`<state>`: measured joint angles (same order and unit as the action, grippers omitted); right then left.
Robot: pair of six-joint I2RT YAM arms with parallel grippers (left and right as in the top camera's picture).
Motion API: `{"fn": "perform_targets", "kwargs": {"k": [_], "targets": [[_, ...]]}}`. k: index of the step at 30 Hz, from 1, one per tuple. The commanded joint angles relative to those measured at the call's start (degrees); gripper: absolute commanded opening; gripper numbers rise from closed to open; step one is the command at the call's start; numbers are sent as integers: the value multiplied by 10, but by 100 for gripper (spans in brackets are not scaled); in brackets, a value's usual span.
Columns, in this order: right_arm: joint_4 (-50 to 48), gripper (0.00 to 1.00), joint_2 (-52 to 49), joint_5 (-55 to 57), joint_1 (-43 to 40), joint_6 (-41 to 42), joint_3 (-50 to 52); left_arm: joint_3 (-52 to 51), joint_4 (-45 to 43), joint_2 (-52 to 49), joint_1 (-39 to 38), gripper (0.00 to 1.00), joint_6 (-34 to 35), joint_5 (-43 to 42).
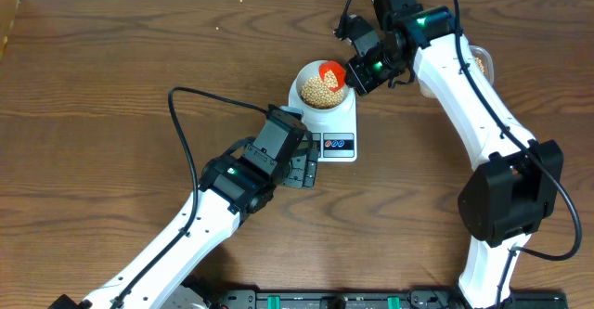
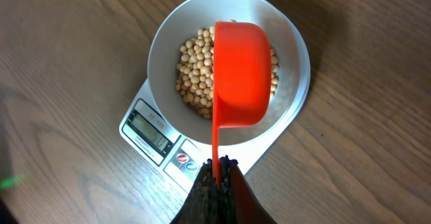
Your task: Scoop item into bowl and weigh 50g on scale
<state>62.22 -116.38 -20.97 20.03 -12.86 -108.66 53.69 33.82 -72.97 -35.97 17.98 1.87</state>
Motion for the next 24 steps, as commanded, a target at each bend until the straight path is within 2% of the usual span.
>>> {"fn": "perform_targets", "kwargs": {"k": [1, 6, 24], "targets": [[1, 1, 17, -2, 4, -9, -5, 0, -1, 0, 2, 88, -3, 5], [0, 1, 17, -20, 2, -9, -5, 0, -1, 0, 2, 88, -3, 5], [2, 1, 17, -231, -84, -5, -5, 0, -1, 0, 2, 88, -3, 5]]}}
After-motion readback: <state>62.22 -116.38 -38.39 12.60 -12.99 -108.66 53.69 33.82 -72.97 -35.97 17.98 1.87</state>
